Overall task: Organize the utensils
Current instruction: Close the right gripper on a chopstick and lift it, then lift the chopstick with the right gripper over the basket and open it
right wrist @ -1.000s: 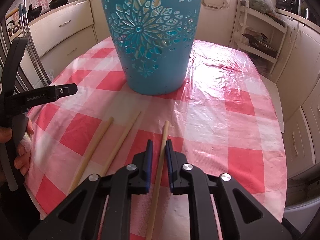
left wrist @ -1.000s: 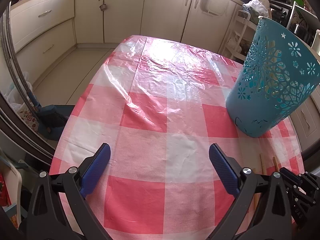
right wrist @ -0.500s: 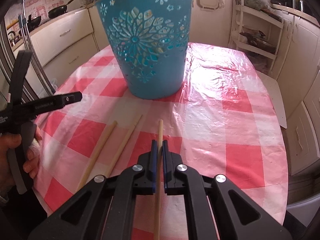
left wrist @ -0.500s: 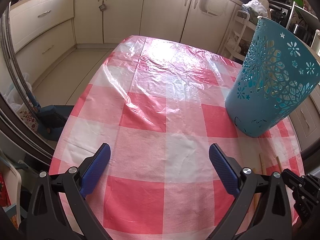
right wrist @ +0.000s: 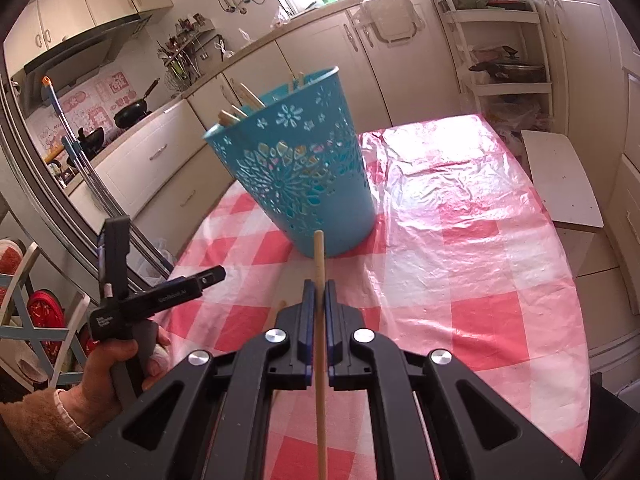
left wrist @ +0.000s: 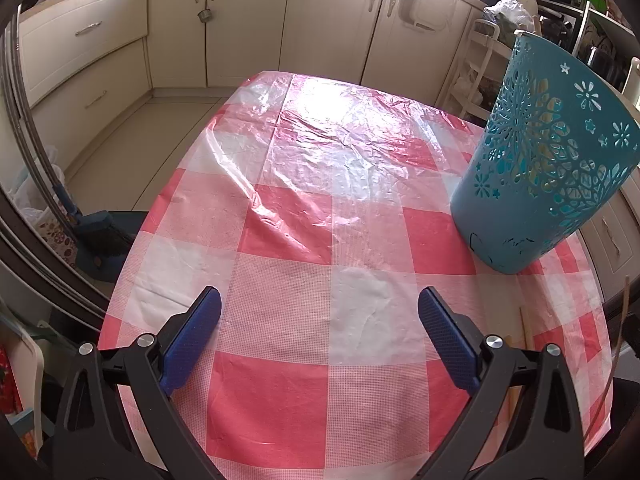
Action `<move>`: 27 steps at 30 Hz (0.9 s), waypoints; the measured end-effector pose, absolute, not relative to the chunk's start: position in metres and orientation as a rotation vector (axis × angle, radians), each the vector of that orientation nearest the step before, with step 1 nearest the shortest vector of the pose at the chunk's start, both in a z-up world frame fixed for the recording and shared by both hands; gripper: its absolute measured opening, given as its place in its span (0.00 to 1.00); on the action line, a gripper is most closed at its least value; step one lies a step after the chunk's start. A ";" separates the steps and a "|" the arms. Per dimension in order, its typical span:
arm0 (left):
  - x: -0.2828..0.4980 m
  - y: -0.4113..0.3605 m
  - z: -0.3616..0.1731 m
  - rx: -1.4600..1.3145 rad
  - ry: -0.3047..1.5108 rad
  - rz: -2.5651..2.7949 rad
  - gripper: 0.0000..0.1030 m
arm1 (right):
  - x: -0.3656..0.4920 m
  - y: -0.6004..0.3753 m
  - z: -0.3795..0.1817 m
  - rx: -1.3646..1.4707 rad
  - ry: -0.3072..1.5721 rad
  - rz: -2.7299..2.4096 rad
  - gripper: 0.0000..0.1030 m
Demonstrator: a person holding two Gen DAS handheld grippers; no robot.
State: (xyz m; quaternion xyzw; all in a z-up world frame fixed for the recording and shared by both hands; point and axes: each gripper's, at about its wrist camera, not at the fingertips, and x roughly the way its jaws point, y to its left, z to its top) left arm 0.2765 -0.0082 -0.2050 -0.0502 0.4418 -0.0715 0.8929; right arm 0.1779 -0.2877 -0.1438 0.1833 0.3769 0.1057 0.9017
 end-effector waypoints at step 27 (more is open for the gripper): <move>0.276 -0.009 -0.205 -0.102 0.916 -0.151 0.92 | 0.280 -0.287 0.024 0.414 0.201 0.185 0.05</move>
